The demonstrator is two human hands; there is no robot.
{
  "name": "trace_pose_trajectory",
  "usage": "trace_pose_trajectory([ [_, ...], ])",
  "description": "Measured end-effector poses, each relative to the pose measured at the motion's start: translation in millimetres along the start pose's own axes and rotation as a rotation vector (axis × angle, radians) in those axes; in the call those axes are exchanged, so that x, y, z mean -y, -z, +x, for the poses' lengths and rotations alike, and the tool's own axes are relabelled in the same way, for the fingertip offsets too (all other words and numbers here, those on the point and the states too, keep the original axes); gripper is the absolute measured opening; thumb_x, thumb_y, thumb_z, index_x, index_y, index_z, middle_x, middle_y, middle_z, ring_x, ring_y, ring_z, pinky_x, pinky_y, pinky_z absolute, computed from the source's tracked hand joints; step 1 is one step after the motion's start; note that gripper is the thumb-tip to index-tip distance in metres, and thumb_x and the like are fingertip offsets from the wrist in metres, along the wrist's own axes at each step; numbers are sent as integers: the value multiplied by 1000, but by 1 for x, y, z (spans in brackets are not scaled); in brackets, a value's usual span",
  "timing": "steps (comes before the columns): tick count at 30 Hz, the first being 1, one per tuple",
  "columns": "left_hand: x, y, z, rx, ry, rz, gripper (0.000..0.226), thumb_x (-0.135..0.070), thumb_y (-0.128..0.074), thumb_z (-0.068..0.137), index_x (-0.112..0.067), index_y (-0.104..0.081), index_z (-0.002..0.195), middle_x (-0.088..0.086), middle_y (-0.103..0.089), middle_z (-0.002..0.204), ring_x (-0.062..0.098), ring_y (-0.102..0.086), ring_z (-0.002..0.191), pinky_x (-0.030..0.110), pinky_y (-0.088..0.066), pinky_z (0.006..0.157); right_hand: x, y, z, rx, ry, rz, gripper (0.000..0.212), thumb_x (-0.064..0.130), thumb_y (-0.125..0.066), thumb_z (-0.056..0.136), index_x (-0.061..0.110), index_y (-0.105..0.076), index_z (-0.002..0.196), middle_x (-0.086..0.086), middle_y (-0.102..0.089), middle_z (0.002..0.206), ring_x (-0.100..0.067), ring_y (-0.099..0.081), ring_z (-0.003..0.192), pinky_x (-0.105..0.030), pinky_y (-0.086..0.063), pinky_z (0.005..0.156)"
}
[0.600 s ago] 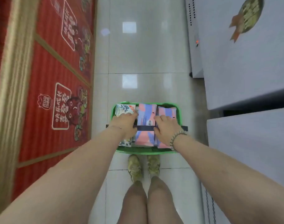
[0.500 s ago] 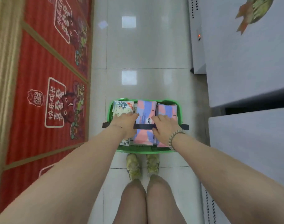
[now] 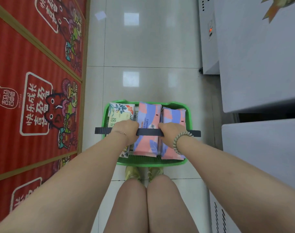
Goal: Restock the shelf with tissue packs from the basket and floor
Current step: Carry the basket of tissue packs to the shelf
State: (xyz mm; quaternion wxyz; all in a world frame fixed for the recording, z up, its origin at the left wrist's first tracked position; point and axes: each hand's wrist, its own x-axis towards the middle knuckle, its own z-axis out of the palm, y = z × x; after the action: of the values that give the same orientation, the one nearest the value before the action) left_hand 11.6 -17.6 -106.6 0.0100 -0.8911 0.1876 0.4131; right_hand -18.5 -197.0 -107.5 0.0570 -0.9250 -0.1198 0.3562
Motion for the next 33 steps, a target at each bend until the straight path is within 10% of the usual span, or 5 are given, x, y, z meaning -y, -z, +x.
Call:
trace_pose_trajectory([
  [33,20,267,-212,-292,-16,43,18,-31,-47,91,-18,-57,97,-3,-45,74,20,-53,67,28,-38,58,66,308,-141,-328,78,-187,18,29,-41,92,22,-56,99,-1,-61,98,-25,-60,92,-29,-40,71],
])
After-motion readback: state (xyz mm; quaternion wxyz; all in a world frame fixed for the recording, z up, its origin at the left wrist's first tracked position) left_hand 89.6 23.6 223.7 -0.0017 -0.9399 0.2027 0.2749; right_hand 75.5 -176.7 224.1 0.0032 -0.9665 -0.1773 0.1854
